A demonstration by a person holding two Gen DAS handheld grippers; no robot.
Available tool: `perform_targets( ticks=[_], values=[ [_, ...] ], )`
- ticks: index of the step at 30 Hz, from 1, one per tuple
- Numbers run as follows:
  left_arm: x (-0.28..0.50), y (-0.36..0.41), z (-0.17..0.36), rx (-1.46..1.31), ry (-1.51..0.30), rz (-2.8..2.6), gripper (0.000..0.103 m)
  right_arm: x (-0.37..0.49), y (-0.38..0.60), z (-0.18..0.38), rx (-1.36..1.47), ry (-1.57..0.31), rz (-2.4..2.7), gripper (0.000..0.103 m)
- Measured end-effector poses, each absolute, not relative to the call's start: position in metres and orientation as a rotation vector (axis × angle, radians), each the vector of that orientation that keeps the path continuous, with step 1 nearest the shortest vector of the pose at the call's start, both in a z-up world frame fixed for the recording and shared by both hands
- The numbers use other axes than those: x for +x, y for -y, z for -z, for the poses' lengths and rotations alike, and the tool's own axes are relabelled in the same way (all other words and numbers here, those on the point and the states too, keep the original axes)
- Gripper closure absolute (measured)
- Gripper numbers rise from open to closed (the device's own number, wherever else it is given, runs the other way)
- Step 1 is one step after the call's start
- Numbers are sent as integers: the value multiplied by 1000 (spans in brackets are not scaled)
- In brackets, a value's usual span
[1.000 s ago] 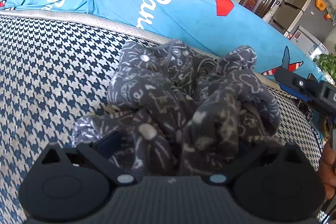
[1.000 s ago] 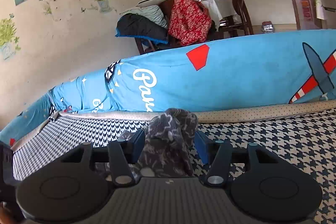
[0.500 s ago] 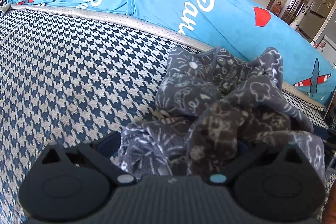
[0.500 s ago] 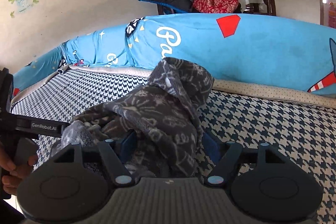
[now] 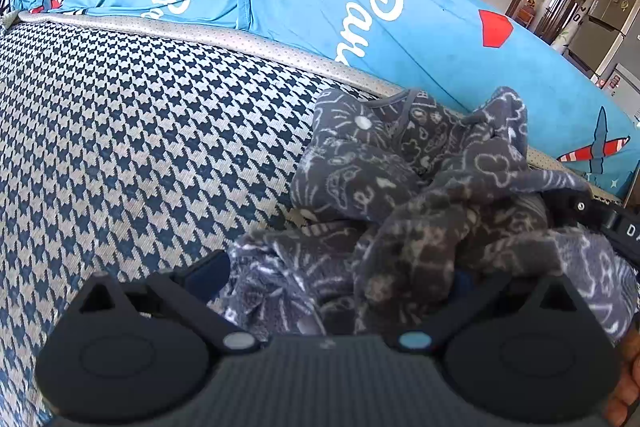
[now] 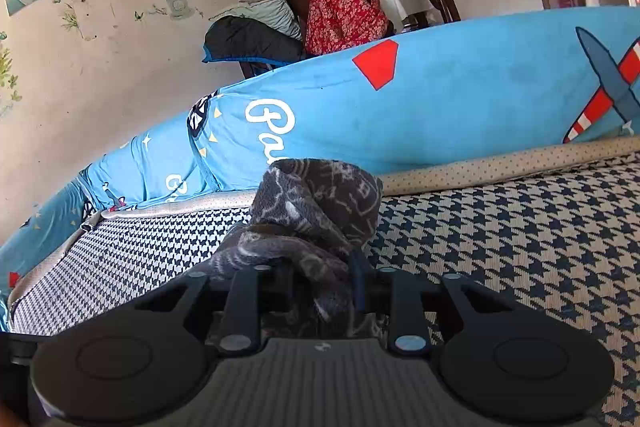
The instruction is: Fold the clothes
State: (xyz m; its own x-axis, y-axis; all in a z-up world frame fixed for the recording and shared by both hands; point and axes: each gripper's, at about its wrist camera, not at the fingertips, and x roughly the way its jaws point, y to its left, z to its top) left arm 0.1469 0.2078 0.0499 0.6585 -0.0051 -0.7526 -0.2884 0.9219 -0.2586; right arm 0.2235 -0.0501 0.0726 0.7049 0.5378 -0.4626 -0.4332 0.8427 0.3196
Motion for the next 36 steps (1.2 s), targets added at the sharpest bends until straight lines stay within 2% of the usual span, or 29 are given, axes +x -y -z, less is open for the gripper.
perform_targets(
  ticks=[5, 19, 22, 28, 31, 36],
  values=[
    [147, -202, -56, -384, -816, -132, 0, 213, 47, -88, 154, -485, -492, 91],
    [147, -146, -84, -361, -699, 115, 0, 161, 64, -157, -1, -39, -313, 95],
    [151, -137, -78, -354, -735, 118, 0, 168, 63, -152, -14, -73, -317, 95],
    [155, -137, -66, -380, -778, 109, 0, 207, 88, -129, 196, -338, -382, 94],
    [155, -138, -64, -378, -786, 110, 0, 217, 101, -122, 293, -394, -388, 94],
    [156, -138, -62, -375, -792, 115, 0, 221, 102, -115, 262, -436, -397, 91]
  ],
)
